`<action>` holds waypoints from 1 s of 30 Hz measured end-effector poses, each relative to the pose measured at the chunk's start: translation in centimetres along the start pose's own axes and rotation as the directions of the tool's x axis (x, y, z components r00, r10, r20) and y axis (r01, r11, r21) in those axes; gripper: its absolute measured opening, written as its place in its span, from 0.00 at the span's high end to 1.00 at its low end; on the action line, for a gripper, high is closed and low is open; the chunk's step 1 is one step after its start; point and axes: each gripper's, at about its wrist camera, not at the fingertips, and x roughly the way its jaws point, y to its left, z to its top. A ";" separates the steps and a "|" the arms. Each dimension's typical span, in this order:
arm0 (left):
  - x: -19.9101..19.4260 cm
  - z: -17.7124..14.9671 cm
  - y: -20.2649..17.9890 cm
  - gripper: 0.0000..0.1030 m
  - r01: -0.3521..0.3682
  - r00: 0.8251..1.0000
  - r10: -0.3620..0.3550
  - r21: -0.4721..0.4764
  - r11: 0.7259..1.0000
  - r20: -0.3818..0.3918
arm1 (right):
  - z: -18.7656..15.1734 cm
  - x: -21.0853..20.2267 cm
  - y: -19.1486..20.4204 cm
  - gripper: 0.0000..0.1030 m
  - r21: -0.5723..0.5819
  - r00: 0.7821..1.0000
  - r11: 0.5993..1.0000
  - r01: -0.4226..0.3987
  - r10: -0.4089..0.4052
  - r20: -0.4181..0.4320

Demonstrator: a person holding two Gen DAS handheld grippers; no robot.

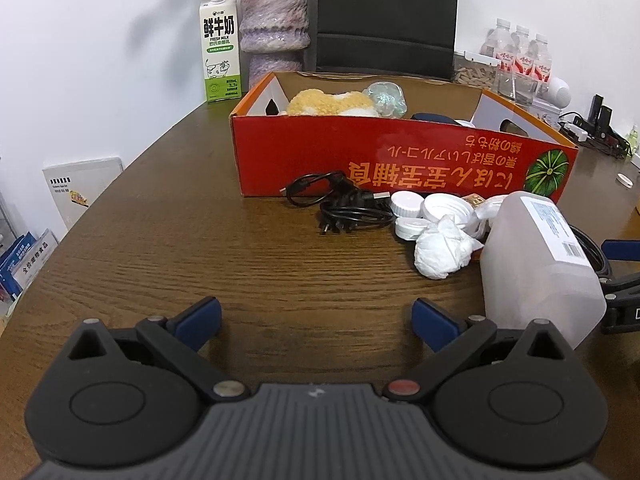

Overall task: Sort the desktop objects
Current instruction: 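Withdraw both open grippers from the box toward the cables on the table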

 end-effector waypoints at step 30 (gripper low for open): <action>0.4 0.4 -0.2 0.00 -0.015 1.000 0.015 -0.015 1.000 -0.002 | 0.0 0.2 -0.2 0.00 -0.007 1.000 1.000 -0.010 0.010 0.000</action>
